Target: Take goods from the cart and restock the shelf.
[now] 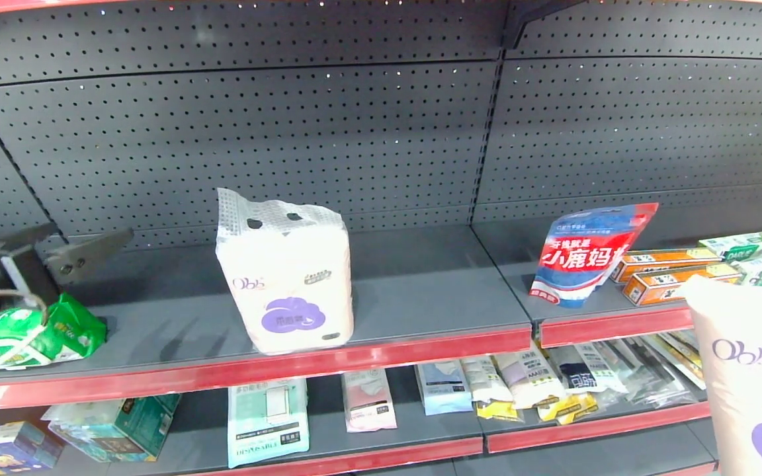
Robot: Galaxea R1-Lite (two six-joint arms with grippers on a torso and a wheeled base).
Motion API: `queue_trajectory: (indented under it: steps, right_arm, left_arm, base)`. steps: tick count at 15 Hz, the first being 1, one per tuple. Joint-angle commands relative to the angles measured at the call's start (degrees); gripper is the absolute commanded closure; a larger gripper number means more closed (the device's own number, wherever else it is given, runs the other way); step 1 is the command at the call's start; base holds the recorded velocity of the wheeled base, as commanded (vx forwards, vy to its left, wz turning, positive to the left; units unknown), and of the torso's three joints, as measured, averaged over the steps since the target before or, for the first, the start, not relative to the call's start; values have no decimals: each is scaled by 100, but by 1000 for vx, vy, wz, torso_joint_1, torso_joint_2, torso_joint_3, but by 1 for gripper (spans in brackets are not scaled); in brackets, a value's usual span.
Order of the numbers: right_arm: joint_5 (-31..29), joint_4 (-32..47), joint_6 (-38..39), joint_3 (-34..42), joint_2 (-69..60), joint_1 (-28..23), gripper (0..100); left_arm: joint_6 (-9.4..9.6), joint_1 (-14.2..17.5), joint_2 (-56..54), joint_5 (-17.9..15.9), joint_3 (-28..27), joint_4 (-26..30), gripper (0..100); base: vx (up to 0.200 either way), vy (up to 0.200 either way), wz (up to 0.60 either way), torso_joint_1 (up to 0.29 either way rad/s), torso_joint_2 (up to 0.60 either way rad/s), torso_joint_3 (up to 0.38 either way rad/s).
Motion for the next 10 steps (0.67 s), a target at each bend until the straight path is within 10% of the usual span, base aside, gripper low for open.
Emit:
queue_trajectory:
  steps: [1, 5, 10]
  right_arm:
    - [2, -1, -36, 12, 236, 66, 100]
    - [20, 8, -176, 74, 289, 75, 100]
    - [125, 8, -229, -93, 324, 75, 100]
  left_arm:
    - [161, -42, -2604, 45, 628, 2187, 0]
    - [644, -569, -5056, 9, 645, 5061, 0]
    - [767, -666, -5452, 9, 830, 5325, 0]
  base:
    - [0, 0, 0, 0, 0, 0]
    - [0, 0, 0, 0, 0, 0]
    - [0, 0, 0, 0, 0, 0]
